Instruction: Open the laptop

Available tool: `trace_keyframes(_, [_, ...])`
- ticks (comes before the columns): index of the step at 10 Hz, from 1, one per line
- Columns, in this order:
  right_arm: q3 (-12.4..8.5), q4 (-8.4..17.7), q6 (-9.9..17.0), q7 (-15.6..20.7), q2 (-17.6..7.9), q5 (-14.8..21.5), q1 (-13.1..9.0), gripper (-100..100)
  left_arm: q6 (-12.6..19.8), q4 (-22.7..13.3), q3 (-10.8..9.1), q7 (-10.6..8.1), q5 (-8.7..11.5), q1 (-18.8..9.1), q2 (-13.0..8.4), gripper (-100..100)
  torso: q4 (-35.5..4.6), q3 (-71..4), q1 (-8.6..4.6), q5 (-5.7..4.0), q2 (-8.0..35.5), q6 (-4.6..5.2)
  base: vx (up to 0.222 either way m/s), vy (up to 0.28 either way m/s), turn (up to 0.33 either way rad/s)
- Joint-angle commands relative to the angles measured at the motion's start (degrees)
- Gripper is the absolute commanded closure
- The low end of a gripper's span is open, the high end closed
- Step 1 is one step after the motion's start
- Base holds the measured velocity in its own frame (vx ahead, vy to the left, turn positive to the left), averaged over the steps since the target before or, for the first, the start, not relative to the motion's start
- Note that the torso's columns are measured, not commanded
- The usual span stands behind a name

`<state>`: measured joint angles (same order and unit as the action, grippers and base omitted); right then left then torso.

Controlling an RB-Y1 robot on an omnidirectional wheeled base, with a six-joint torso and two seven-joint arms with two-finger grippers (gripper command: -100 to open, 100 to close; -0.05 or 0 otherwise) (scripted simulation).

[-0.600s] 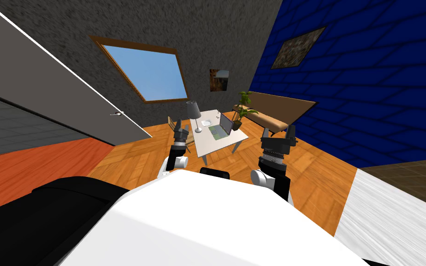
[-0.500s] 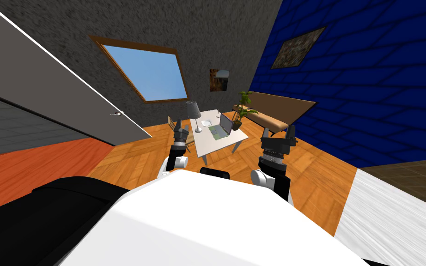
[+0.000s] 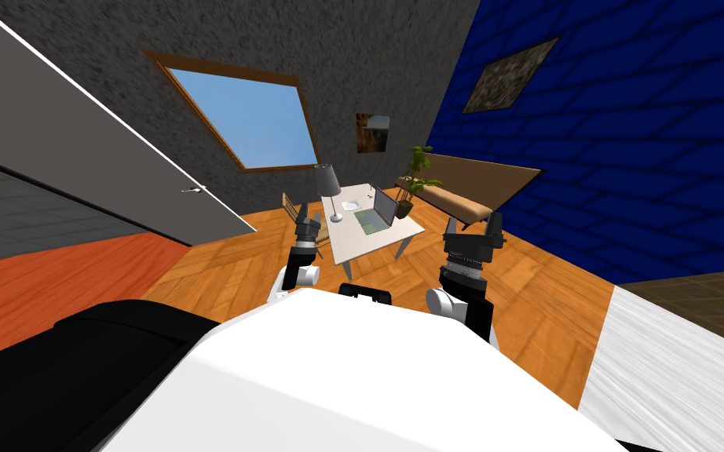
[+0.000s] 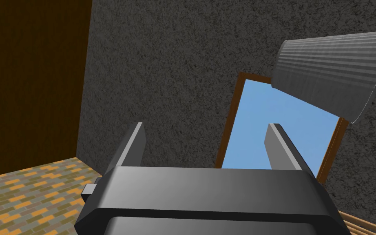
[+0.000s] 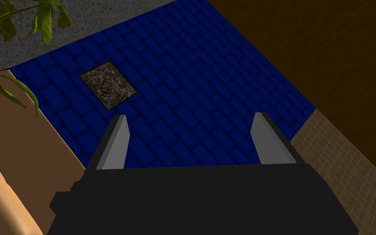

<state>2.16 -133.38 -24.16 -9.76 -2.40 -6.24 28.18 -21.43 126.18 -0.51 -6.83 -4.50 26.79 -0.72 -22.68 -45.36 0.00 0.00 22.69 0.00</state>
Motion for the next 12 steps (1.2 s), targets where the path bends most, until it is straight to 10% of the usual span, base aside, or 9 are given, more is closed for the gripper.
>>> trace_keyframes(1, [0.0, 0.0, 0.0, 0.0, 0.0, 0.0, 0.0, 0, 0.0, 0.0, 0.0, 0.0, 0.0, 0.0, 0.0, 0, -4.2, -8.5, 0.0, 0.0, 4.2, 0.0, 0.0, 0.0, 0.0])
trace_keyframes(3, [0.0, 0.0, 0.0, 0.0, 0.0, 0.0, 0.0, 0, 0.0, 0.0, 0.0, 0.0, 0.0, 0.0, 0.0, 0, -12.7, -25.4, 0.0, 0.0, 12.7, 0.0, 0.0, 0.0, 0.0])
trace_keyframes(4, [0.0, 0.0, 0.0, 0.0, 0.0, 0.0, 0.0, 0, 0.3, -0.4, -0.18, -0.28, 0.4, 0.0, -1.7, -100, -16.9, -33.8, 0.0, 0.0, 16.9, 0.0, 0.022, -0.037, 0.008])
trace_keyframes(12, [0.0, 0.0, 0.0, 0.0, 0.0, 0.0, 0.0, 0, 5.3, -6.0, -2.85, -4.18, 5.9, 0.2, -7.4, -100, -19.6, -39.2, -0.08, -0.03, 19.6, 0.0, 0.098, -0.185, 0.024])
